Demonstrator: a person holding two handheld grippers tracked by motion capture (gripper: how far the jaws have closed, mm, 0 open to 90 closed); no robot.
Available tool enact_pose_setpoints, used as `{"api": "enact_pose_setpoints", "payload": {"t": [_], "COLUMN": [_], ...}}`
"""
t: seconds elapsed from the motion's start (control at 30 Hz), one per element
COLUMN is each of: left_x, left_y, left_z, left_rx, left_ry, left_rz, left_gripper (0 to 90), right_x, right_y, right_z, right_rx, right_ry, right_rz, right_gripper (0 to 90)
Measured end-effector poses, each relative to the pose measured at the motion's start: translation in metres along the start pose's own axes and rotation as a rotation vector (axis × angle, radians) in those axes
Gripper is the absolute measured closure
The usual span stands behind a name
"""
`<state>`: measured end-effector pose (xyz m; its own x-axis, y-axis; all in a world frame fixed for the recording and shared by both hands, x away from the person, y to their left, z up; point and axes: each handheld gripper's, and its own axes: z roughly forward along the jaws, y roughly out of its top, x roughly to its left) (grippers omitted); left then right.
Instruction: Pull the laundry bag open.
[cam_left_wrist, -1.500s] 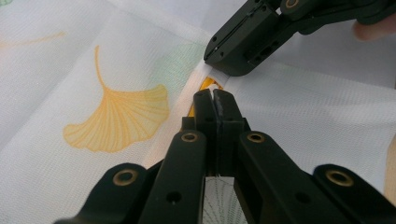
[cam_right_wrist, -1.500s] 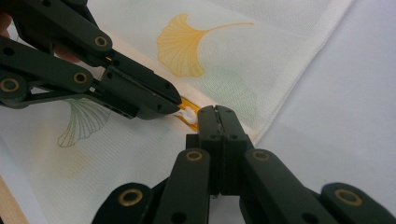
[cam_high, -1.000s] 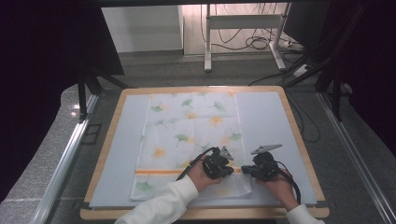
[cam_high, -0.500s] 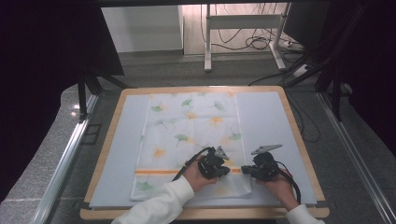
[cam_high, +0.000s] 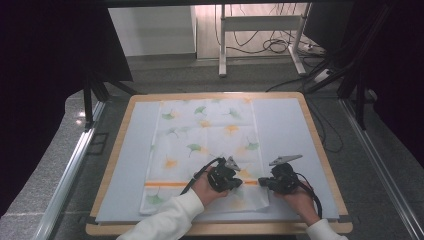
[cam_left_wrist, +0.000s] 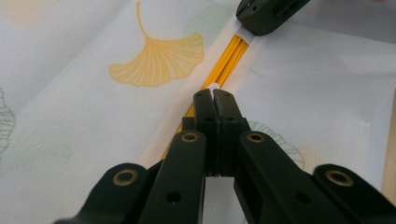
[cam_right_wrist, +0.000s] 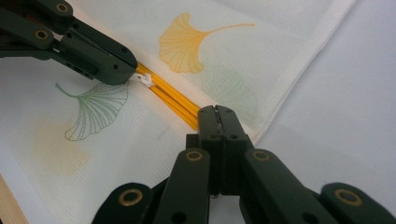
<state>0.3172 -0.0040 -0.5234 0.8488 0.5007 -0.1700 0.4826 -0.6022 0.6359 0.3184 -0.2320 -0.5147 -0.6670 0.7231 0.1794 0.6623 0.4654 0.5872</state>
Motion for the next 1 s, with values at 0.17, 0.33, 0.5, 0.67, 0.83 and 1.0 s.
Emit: {"api": "enact_pose_setpoints", "payload": {"t": [0.17,0.33,0.5,0.67,0.83,1.0], "left_x": [0.003,0.005,0.007,0.01,0.012,0.015], "left_y": [-0.004,-0.008,-0.012,-0.016,-0.021,-0.025], "left_z": [-0.003,-0.007,-0.01,-0.013,-0.017,-0.021], "left_rx": [-0.003,-0.001,-0.005,-0.012,-0.013,-0.015], "left_ry": [0.002,0.006,0.009,0.009,0.011,0.01], "left_rz": [-0.004,-0.004,-0.007,-0.017,-0.025,-0.031], "left_gripper": [90.0,90.0,90.0,90.0,90.0,90.0], "right_x": [0.0,0.0,-0.001,-0.001,-0.001,-0.001], "right_y": [0.0,0.0,0.0,-0.001,-0.001,-0.002], "right_z": [0.0,0.0,0.0,0.0,0.0,0.0], "right_rx": [0.001,0.0,-0.004,-0.004,-0.006,-0.009], "right_ry": [0.0,0.001,0.006,0.004,0.007,0.007], "right_rz": [0.003,0.004,0.009,0.008,0.014,0.017], "right_gripper": [90.0,90.0,90.0,90.0,90.0,90.0]}}
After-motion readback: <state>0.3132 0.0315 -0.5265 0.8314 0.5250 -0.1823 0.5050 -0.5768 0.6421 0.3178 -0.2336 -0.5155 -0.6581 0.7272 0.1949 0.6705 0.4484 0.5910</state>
